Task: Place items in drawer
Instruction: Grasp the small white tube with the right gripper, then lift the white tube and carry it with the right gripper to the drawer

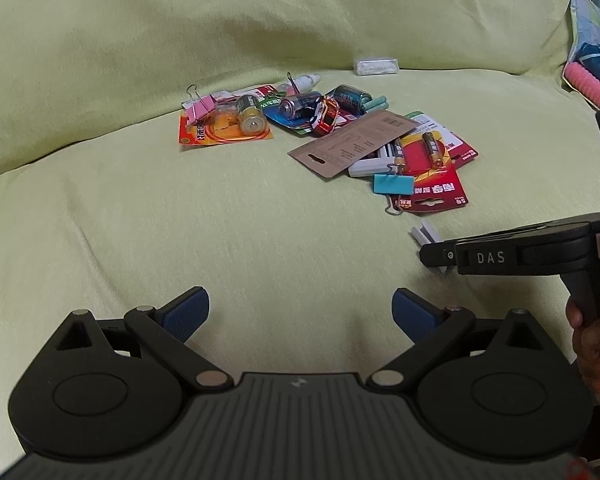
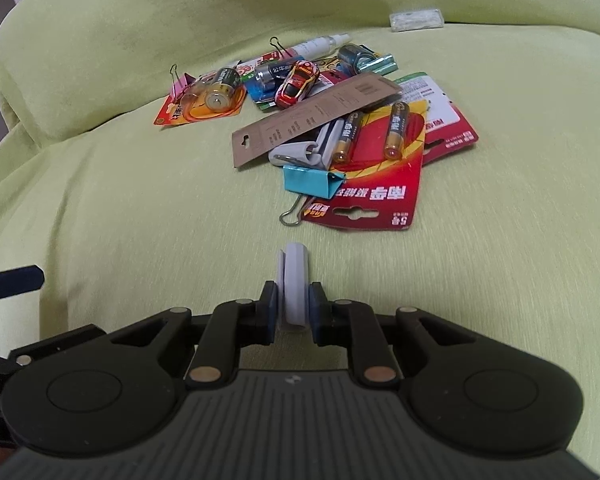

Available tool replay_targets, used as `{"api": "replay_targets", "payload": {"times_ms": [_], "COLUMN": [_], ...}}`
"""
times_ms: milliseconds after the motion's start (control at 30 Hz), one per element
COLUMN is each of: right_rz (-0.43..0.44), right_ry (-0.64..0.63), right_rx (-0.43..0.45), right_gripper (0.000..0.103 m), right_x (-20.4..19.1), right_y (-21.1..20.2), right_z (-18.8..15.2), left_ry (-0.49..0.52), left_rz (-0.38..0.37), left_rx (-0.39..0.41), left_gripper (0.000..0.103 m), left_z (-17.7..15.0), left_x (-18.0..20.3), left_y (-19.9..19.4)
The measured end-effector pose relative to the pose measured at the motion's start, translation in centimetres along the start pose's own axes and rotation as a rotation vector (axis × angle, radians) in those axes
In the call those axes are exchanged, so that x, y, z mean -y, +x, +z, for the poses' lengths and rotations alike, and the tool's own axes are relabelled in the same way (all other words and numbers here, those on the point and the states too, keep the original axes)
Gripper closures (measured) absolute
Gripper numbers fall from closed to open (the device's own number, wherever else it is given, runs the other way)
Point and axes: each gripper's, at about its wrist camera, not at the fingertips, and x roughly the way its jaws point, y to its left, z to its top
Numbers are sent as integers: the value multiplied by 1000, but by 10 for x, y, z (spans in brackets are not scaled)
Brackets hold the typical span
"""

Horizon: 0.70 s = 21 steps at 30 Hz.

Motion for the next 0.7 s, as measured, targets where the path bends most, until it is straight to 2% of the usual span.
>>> {"api": "replay_targets", "payload": {"times_ms": [467, 700], "right_rz": [2, 16], "right_ry": [32, 48], "right_rx": [27, 41], "right_gripper": [89, 89], "right_x": [5, 9], "right_y": [-21, -32], "right_z": [0, 0], "left_ry": [30, 47], "left_rz": [-34, -87], "left_rx": [9, 27], "left_gripper": [4, 4], "left_z": [-5, -7], "left_x": [10, 12], "left_y": [-16, -26]}}
